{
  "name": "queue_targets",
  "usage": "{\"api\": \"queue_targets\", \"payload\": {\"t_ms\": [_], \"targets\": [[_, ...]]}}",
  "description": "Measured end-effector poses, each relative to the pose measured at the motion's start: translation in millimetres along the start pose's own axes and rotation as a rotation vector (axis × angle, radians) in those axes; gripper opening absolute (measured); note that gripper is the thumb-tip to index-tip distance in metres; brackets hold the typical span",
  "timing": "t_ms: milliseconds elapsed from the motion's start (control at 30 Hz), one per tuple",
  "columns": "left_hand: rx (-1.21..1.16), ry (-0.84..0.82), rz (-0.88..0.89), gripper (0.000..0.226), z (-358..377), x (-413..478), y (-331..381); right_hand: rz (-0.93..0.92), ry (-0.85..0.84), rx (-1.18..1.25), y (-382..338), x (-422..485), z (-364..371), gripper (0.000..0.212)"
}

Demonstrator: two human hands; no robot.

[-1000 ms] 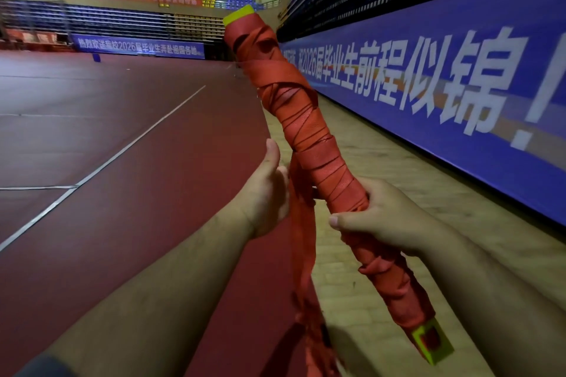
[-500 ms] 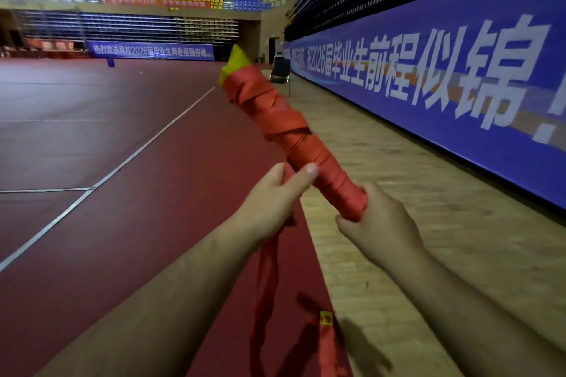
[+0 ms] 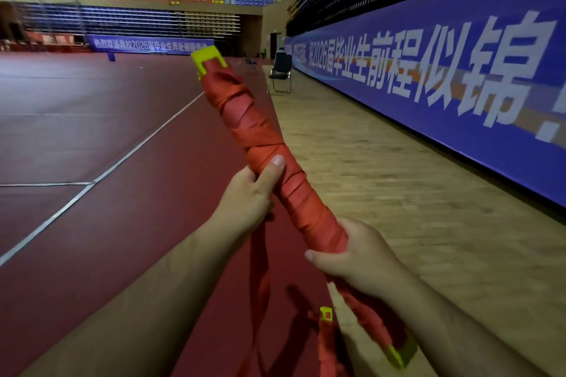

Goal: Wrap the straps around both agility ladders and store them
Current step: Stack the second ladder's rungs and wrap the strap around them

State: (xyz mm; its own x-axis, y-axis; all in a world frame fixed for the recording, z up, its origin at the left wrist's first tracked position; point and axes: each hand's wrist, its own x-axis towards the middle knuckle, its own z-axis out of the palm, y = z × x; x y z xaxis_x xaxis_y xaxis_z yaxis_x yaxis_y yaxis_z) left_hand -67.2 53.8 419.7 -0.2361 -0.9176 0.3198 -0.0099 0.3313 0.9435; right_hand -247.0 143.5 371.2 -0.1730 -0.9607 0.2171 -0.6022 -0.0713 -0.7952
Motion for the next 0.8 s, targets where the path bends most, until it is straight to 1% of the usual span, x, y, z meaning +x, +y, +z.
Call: {"api": "queue_targets", "payload": {"t_ms": [33, 67, 100, 133, 167, 200, 233, 267, 300, 333, 367, 433, 467, 500, 533, 567, 600, 667, 700, 733, 767, 800], "targets": [[0.108, 0.019, -0.039, 0.054, -4, -2, -2, 0.006, 0.093, -0.138, -2, 0, 4, 0.053], [0.186, -0.005, -0.089, 0.061, -5, -6, -4, 0.015, 0.168, -0.307, -5, 0, 7, 0.055], [0.21, -0.054, -0.15, 0.066, -4, -11, -6, 0.01, 0.24, -0.493, -7, -1, 11, 0.055], [0.174, -0.1, -0.202, 0.067, 0, -17, -10, -0.02, 0.294, -0.651, -9, -3, 16, 0.055], [0.089, -0.103, -0.24, 0.062, 5, -22, -13, -0.095, 0.332, -0.769, -9, -5, 23, 0.058], [-0.004, -0.057, -0.269, 0.055, 9, -25, -16, -0.183, 0.363, -0.856, -7, -6, 30, 0.06], [-0.068, 0.018, -0.29, 0.048, 11, -26, -18, -0.273, 0.408, -0.879, -3, -8, 35, 0.063], [-0.063, 0.096, -0.287, 0.044, 10, -25, -23, -0.327, 0.402, -0.859, 1, -8, 38, 0.064], [-0.007, 0.155, -0.253, 0.043, 7, -23, -28, -0.342, 0.329, -0.76, 3, -7, 38, 0.065], [0.041, 0.188, -0.206, 0.044, 3, -21, -32, -0.311, 0.218, -0.585, 4, -5, 33, 0.067], [0.062, 0.188, -0.157, 0.045, -1, -20, -35, -0.236, 0.096, -0.382, 4, -3, 28, 0.07], [0.022, 0.104, -0.068, 0.045, -9, -19, -37, -0.016, -0.2, -0.035, 2, 0, 14, 0.079], [-0.017, 0.059, -0.039, 0.047, -13, -18, -36, 0.076, -0.364, 0.095, 1, 1, 8, 0.078], [-0.049, 0.021, -0.028, 0.05, -16, -17, -35, 0.13, -0.489, 0.214, 3, 0, 6, 0.069], [-0.064, -0.005, -0.035, 0.052, -18, -15, -33, 0.154, -0.526, 0.264, 6, 0, 6, 0.058], [-0.053, -0.019, -0.054, 0.053, -19, -13, -30, 0.135, -0.445, 0.207, 8, 0, 9, 0.051], [-0.016, -0.02, -0.087, 0.054, -19, -12, -27, 0.098, -0.286, 0.049, 8, -1, 14, 0.048], [0.026, 0.012, -0.194, 0.052, -16, -11, -25, 0.013, 0.034, -0.425, 3, -3, 24, 0.048], [-0.008, 0.033, -0.254, 0.047, -15, -11, -27, -0.039, 0.148, -0.616, 0, -4, 28, 0.052], [-0.071, 0.055, -0.3, 0.042, -15, -11, -30, -0.115, 0.195, -0.682, 0, -4, 31, 0.058], [-0.152, 0.077, -0.316, 0.038, -18, -10, -34, -0.166, 0.143, -0.641, 2, -4, 30, 0.065], [-0.232, 0.095, -0.301, 0.037, -22, -8, -38, -0.166, 0.028, -0.503, 3, -3, 25, 0.073]]}}
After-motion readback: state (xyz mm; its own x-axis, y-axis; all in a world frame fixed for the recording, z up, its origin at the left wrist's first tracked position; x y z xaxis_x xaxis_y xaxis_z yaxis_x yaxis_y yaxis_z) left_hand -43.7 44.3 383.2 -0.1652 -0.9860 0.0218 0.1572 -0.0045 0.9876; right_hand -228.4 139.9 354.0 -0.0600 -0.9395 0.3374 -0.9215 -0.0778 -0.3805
